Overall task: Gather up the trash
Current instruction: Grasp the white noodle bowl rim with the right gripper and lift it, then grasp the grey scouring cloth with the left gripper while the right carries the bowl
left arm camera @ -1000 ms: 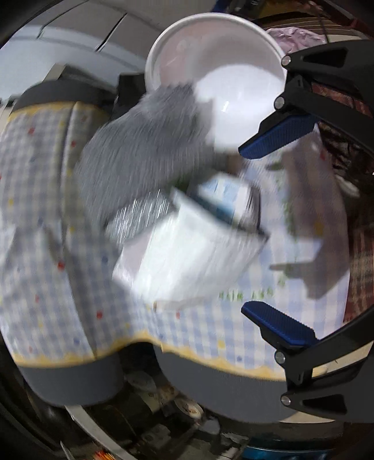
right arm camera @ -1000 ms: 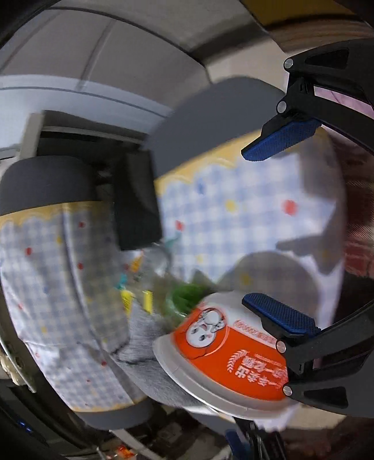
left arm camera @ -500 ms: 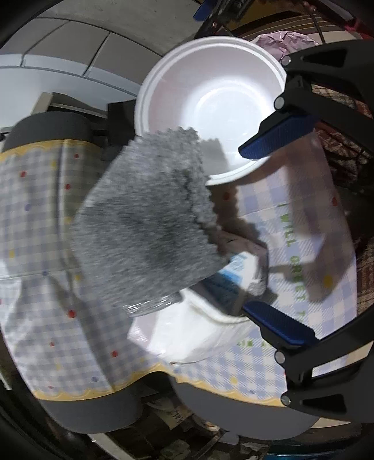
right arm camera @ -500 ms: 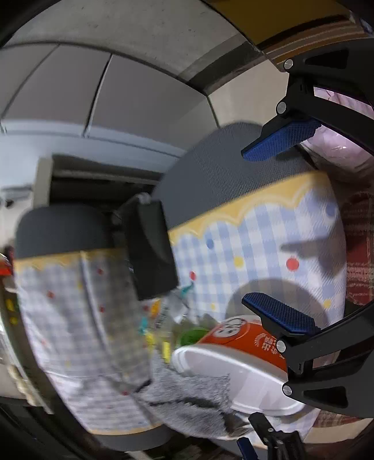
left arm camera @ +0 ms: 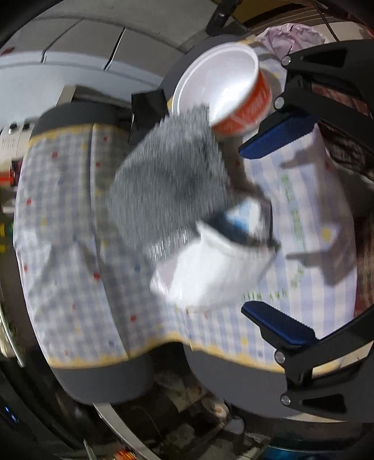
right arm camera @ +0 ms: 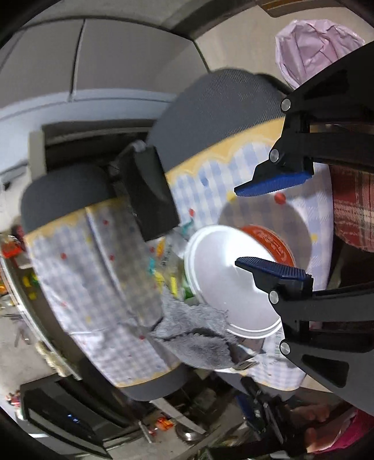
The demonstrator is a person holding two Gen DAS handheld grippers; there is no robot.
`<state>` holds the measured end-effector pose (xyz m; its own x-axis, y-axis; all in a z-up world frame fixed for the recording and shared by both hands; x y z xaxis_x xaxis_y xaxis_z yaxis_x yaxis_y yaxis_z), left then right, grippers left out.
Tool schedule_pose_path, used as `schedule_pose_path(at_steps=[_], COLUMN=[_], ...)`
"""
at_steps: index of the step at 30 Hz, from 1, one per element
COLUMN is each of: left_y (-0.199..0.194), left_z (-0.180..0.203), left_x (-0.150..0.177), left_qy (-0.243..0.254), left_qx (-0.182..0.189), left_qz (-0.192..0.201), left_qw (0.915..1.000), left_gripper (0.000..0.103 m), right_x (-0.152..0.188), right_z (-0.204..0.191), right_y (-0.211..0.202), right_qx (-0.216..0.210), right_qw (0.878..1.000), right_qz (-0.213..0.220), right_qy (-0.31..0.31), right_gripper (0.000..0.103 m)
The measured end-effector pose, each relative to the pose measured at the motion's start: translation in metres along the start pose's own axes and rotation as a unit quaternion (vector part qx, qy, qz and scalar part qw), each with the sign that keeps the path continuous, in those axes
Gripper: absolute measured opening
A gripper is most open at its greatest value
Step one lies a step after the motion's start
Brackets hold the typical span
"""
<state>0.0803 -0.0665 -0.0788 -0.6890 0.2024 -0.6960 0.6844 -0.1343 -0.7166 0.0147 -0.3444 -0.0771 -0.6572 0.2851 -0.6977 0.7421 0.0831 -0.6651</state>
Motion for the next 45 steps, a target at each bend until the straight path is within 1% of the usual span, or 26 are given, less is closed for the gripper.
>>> schedule_pose_path(at_steps=[1, 2, 4, 6, 8, 10, 11, 12, 14, 16, 18, 19, 22, 24, 27, 30, 32, 33, 34, 35, 36, 38, 39, 41, 43, 45], left_y=[0.0, -0.001, -0.001, -0.002, 0.004, 0.011, 0.015, 0.017, 0.022, 0.023, 0.025, 0.025, 0.023, 0.024, 0.039, 0.047, 0.05, 0.05, 0.049, 0.047, 0.046, 0.037, 0.032, 0.012, -0.011, -0.039], left_z=[-0.006, -0.011, -0.012, -0.006, 0.002, 0.009, 0.011, 0.012, 0.015, 0.018, 0.019, 0.019, 0.015, 0.016, 0.021, 0.022, 0.023, 0.024, 0.025, 0.027, 0.027, 0.029, 0.029, 0.032, 0.034, 0.039], left_x=[0.0, -0.001, -0.004, -0.01, -0.018, -0.024, -0.028, -0.029, -0.032, -0.032, -0.033, -0.035, -0.047, -0.056, -0.062, -0.059, -0.057, -0.056, -0.057, -0.059, -0.06, -0.069, -0.073, -0.094, -0.112, -0.132], left_qy=[-0.006, -0.013, -0.023, -0.024, -0.024, -0.025, -0.025, -0.026, -0.029, -0.027, -0.027, -0.03, -0.042, -0.036, -0.009, -0.006, -0.004, -0.002, 0.004, 0.01, 0.012, 0.015, 0.016, 0.021, 0.021, 0.02], left_qx=[-0.002, 0.002, 0.025, 0.044, 0.064, 0.077, 0.08, 0.08, 0.087, 0.093, 0.095, 0.097, 0.099, 0.099, 0.074, 0.075, 0.079, 0.081, 0.084, 0.087, 0.087, 0.1, 0.102, 0.111, 0.124, 0.137], left_qz=[-0.001, -0.002, -0.006, -0.001, 0.001, 0.0, -0.001, -0.002, -0.004, -0.004, -0.004, -0.001, 0.017, 0.025, 0.013, -0.002, -0.01, -0.01, -0.008, -0.005, -0.003, 0.009, 0.017, 0.052, 0.085, 0.123], left_qw=[1.0, 0.9999, 0.9994, 0.9987, 0.9977, 0.9967, 0.9965, 0.9964, 0.9958, 0.9953, 0.9951, 0.9949, 0.994, 0.9942, 0.9971, 0.9972, 0.9968, 0.9967, 0.9964, 0.9962, 0.9961, 0.9949, 0.9945, 0.9922, 0.9885, 0.9827], left_gripper=[0.095, 0.091, 0.086, 0.085, 0.077, 0.074, 0.072, 0.071, 0.069, 0.066, 0.064, 0.061, 0.057, 0.057, 0.056, 0.053, 0.04, 0.038, 0.033, 0.022, 0.019, 0.008, 0.008, 0.007, 0.006, 0.006], right_x=[0.001, 0.002, 0.005, 0.007, 0.008, 0.006, 0.004, 0.0, -0.008, -0.017, -0.023, -0.024, -0.022, -0.019, -0.017, -0.017, -0.017, -0.017, -0.017, -0.017, -0.017, -0.017, -0.017, -0.018, -0.021, -0.028], right_z=[-0.001, -0.001, -0.002, -0.003, -0.006, -0.004, -0.002, 0.001, 0.009, 0.023, 0.036, 0.042, 0.052, 0.056, 0.058, 0.053, 0.05, 0.05, 0.05, 0.05, 0.049, 0.048, 0.048, 0.048, 0.046, 0.047], right_y=[0.009, 0.016, 0.03, 0.041, 0.047, 0.046, 0.045, 0.04, 0.025, 0.009, 0.0, -0.003, -0.003, 0.0, 0.003, 0.002, 0.002, 0.002, 0.003, 0.003, 0.003, 0.004, 0.004, 0.005, 0.005, 0.002], right_qx=[0.005, 0.008, 0.009, 0.003, 0.0, 0.001, 0.005, 0.008, 0.015, 0.041, 0.056, 0.059, 0.063, 0.061, 0.057, 0.054, 0.056, 0.057, 0.057, 0.055, 0.054, 0.054, 0.054, 0.052, 0.044, 0.035], right_qw=[1.0, 1.0, 0.999, 0.999, 0.998, 0.999, 0.999, 0.999, 0.999, 0.997, 0.995, 0.995, 0.995, 0.995, 0.995, 0.996, 0.996, 0.996, 0.996, 0.996, 0.996, 0.996, 0.996, 0.996, 0.996, 0.996], right_qz=[-0.009, -0.016, -0.032, -0.044, -0.045, -0.038, -0.033, -0.021, 0.011, 0.044, 0.055, 0.055, 0.049, 0.043, 0.041, 0.04, 0.042, 0.042, 0.042, 0.042, 0.042, 0.043, 0.044, 0.045, 0.051, 0.062], right_qy=[0.004, 0.008, 0.019, 0.028, 0.033, 0.037, 0.039, 0.043, 0.045, 0.052, 0.058, 0.059, 0.065, 0.071, 0.072, 0.063, 0.058, 0.057, 0.057, 0.057, 0.058, 0.057, 0.057, 0.058, 0.058, 0.06], right_gripper=[0.048, 0.05, 0.054, 0.054, 0.051, 0.035, 0.015, 0.007, 0.006, 0.005, 0.005, 0.005, 0.005, 0.005, 0.006, 0.006, 0.006, 0.006, 0.006, 0.006, 0.006, 0.006, 0.006, 0.006, 0.006, 0.006])
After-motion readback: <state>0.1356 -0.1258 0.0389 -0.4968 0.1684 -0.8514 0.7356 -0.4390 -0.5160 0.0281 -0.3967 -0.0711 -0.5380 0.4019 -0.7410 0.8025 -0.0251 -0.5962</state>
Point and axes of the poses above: each gripper's, at about its wrist camera, not at the fingertips, and y roughly the way its jaws point, z to its right, x to its underside, the point moved 8 cm from there along y, roughly the way its jaws point, and after that the axes turned 1 degree about x, right-handed, at the moved point
